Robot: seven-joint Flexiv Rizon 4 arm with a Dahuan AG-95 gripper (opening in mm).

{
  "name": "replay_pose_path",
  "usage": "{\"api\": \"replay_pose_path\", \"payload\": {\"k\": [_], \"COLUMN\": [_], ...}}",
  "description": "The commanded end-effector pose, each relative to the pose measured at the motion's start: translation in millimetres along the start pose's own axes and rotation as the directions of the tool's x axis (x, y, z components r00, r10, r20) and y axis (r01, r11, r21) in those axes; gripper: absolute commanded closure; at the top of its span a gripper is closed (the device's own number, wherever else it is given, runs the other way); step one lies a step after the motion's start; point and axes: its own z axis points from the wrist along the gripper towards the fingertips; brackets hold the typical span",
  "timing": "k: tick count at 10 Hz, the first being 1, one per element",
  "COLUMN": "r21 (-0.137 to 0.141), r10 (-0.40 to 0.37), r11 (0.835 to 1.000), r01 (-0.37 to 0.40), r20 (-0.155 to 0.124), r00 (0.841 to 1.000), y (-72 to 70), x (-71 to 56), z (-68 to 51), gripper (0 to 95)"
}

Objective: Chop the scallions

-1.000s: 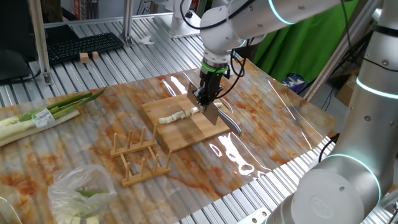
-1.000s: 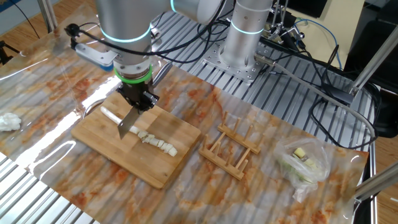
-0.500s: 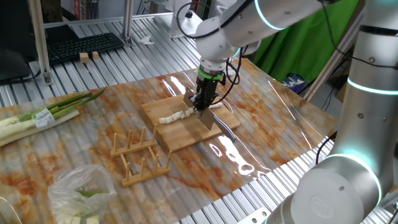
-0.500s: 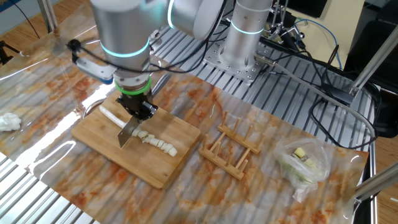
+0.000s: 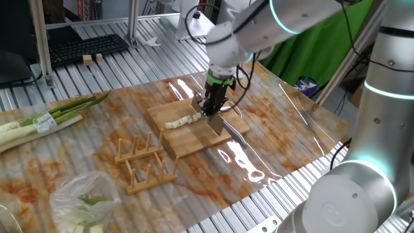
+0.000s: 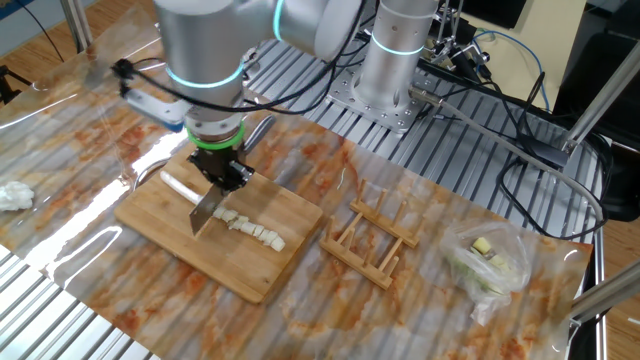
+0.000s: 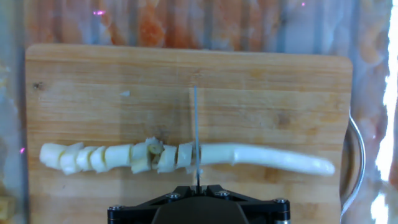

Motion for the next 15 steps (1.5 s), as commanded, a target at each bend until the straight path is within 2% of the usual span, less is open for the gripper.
{"api": "replay_pose_path", "payload": {"k": [1, 4, 7, 10, 12, 15], "r21": [0.004, 0.016, 0.02, 0.016, 0.016, 0.004], "r10": [0.015, 0.007, -0.011, -0.004, -0.01, -0.019], "r11": [1.0, 1.0, 1.0, 1.0, 1.0, 1.0], "r01": [-0.016, -0.007, 0.011, 0.004, 0.01, 0.019], "r20": [0.006, 0.005, 0.011, 0.012, 0.012, 0.035], "r00": [1.0, 1.0, 1.0, 1.0, 1.0, 0.999], "y": [-2.8, -7.8, -16.6, -16.7, -16.5, -16.3], "x": [9.3, 12.6, 12.8, 12.1, 8.8, -3.5], "z": [-10.3, -20.3, -18.5, -17.2, -10.5, 23.1], "gripper": [95.0, 95.0, 95.0, 95.0, 95.0, 95.0]}}
